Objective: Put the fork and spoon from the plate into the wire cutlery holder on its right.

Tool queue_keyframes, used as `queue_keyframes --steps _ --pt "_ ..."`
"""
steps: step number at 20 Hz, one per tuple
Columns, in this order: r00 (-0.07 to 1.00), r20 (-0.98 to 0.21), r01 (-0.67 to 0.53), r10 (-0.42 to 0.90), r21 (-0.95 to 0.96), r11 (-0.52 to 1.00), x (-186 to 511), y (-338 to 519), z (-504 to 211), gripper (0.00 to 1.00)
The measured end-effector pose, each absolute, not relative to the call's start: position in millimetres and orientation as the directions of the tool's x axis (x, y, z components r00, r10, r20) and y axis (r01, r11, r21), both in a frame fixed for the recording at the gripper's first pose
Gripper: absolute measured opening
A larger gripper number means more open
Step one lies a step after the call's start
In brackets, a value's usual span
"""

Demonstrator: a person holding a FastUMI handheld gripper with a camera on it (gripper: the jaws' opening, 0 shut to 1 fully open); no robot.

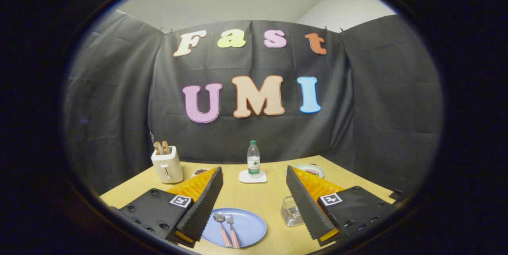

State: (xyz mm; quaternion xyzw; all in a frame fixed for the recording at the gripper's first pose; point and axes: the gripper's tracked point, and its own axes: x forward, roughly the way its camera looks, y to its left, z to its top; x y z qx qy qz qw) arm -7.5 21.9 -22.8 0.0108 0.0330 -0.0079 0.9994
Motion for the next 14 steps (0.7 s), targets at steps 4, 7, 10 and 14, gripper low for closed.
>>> queue_keyframes --steps 4,7,10,14 --pt "0.996 -0.090 0.010 -0.011 -0.017 1.000 -5.8 26.9 -38.5 1.00" --pt "0.992 -0.126 -0.004 0.000 -0.029 1.000 -4.5 30.4 -59.7 1.00" --pt "0.985 -0.171 -0.014 0.011 -0.019 1.000 -5.7 34.8 -83.4 1.00" --pt "0.972 -0.234 -0.015 0.014 -0.003 1.000 -3.4 37.7 -122.9 1.00"
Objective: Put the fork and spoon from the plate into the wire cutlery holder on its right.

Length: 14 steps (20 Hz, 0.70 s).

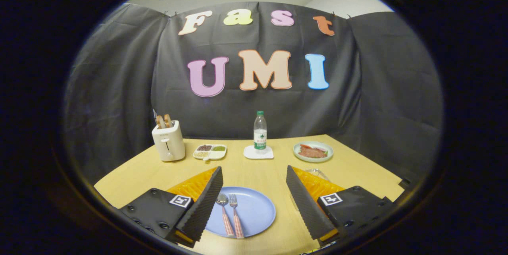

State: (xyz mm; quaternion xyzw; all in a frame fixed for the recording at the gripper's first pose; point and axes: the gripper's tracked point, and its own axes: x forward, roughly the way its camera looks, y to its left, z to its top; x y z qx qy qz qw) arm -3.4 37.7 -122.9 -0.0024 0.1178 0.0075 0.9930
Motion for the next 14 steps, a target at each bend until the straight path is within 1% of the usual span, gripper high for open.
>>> queue_keyframes --steps 3,8,14 --pt "0.955 -0.294 -0.040 0.041 0.009 0.999 -1.9 41.8 -157.2 1.00" --pt "0.895 -0.432 -0.116 0.108 0.006 0.993 -4.8 48.0 -217.8 1.00" --pt "0.834 -0.536 -0.196 0.133 -0.061 0.979 -6.0 51.0 -261.9 1.00"
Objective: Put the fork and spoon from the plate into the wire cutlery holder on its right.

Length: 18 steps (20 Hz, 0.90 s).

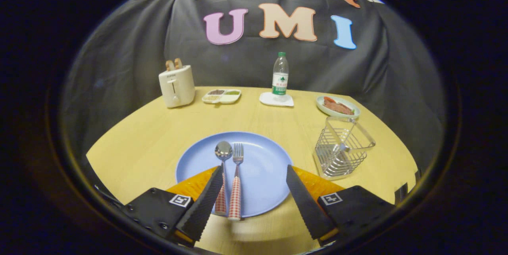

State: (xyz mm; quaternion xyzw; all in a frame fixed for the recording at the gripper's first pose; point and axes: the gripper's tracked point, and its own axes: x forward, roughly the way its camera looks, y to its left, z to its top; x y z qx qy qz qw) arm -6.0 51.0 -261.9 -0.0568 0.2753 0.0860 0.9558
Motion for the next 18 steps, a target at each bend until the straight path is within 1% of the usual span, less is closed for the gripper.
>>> queue_keyframes --steps 3,11,17,18 --pt "0.800 -0.581 -0.239 0.151 -0.078 0.968 -5.9 56.3 -277.0 1.00" --pt "0.781 -0.612 -0.205 0.124 -0.064 0.977 4.0 44.1 -282.7 1.00" --pt "0.740 -0.658 -0.244 0.139 -0.069 0.967 3.6 44.1 -289.8 1.00" --pt "0.733 -0.666 -0.251 0.140 -0.073 0.965 3.4 44.2 -290.7 0.96"
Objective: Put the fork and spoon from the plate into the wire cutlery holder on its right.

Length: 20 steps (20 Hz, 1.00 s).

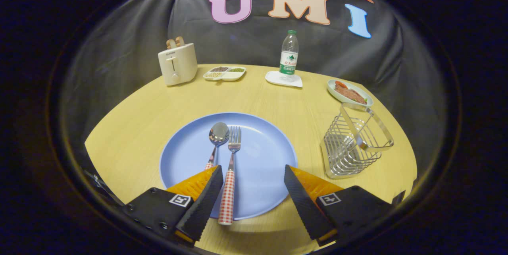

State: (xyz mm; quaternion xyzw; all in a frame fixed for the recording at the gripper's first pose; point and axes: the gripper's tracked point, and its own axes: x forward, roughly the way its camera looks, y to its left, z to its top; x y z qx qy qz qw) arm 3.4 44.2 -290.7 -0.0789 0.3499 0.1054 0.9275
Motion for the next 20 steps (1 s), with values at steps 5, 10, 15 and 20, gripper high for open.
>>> queue_keyframes --steps 5,10,15,20 --pt "0.690 -0.704 -0.370 0.167 -0.145 0.918 -12.9 64.3 -307.2 0.74" --pt "0.691 -0.703 -0.343 0.169 -0.113 0.933 -14.6 67.6 -309.1 0.51" --pt "0.696 -0.696 -0.315 0.178 -0.074 0.946 -17.8 74.5 -311.8 0.20" --pt "0.702 -0.703 -0.292 0.113 -0.139 0.946 -18.0 62.1 -306.3 0.13"
